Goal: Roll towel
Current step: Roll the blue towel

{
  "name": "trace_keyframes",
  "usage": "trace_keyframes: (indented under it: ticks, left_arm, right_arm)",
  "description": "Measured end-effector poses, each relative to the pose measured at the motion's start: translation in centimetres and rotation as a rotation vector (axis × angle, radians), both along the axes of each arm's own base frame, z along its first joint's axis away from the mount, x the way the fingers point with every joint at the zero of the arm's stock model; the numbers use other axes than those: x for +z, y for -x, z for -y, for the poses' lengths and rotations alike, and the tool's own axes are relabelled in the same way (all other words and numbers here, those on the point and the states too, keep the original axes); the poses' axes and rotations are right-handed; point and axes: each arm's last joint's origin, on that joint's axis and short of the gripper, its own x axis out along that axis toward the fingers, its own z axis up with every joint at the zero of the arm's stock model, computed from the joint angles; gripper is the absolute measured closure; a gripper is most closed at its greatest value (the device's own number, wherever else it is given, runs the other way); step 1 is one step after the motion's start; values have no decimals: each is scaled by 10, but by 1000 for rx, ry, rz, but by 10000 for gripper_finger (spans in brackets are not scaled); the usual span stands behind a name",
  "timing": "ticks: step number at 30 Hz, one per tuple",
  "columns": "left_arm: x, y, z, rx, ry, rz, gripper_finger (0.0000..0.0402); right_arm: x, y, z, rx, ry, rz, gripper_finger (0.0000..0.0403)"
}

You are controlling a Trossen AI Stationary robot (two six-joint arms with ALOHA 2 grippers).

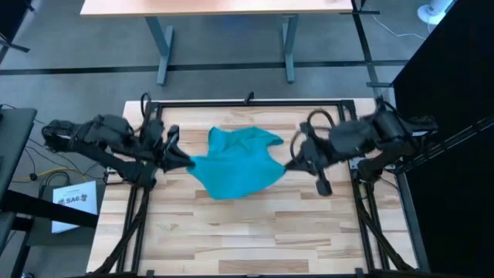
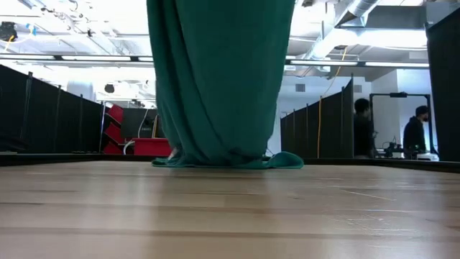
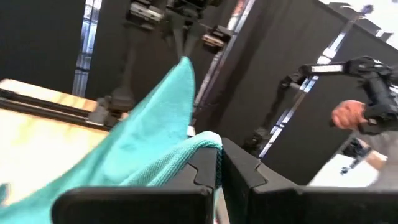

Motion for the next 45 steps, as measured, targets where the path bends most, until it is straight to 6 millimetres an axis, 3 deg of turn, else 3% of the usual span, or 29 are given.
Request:
trace_keyframes:
  ticks: [8,13,20,29,33,37,45]
  left_arm:
    - [-4,-18,58,-111,-30,59,402]
    - [-2,-17,88,-173,-16,133,401]
    - [-10,-11,119,-197,18,104,402]
    - [-20,-21,166,-250,105,143,401]
    - [-8,-26,186,-261,111,200,401]
    - [16,-28,202,-269,48,293,402]
    - [60,-27,205,-199,-75,396,401]
  right_arm:
    - [3,19,-44,37,-40,38,403]
    - [8,24,-68,94,-91,108,403]
    - [-3,17,-96,110,-123,91,403]
    - [-20,9,-138,155,-206,51,403]
    - [-10,14,-155,215,-273,142,403]
    - [4,20,-164,277,-292,276,403]
    - [29,26,-157,302,-249,437,403]
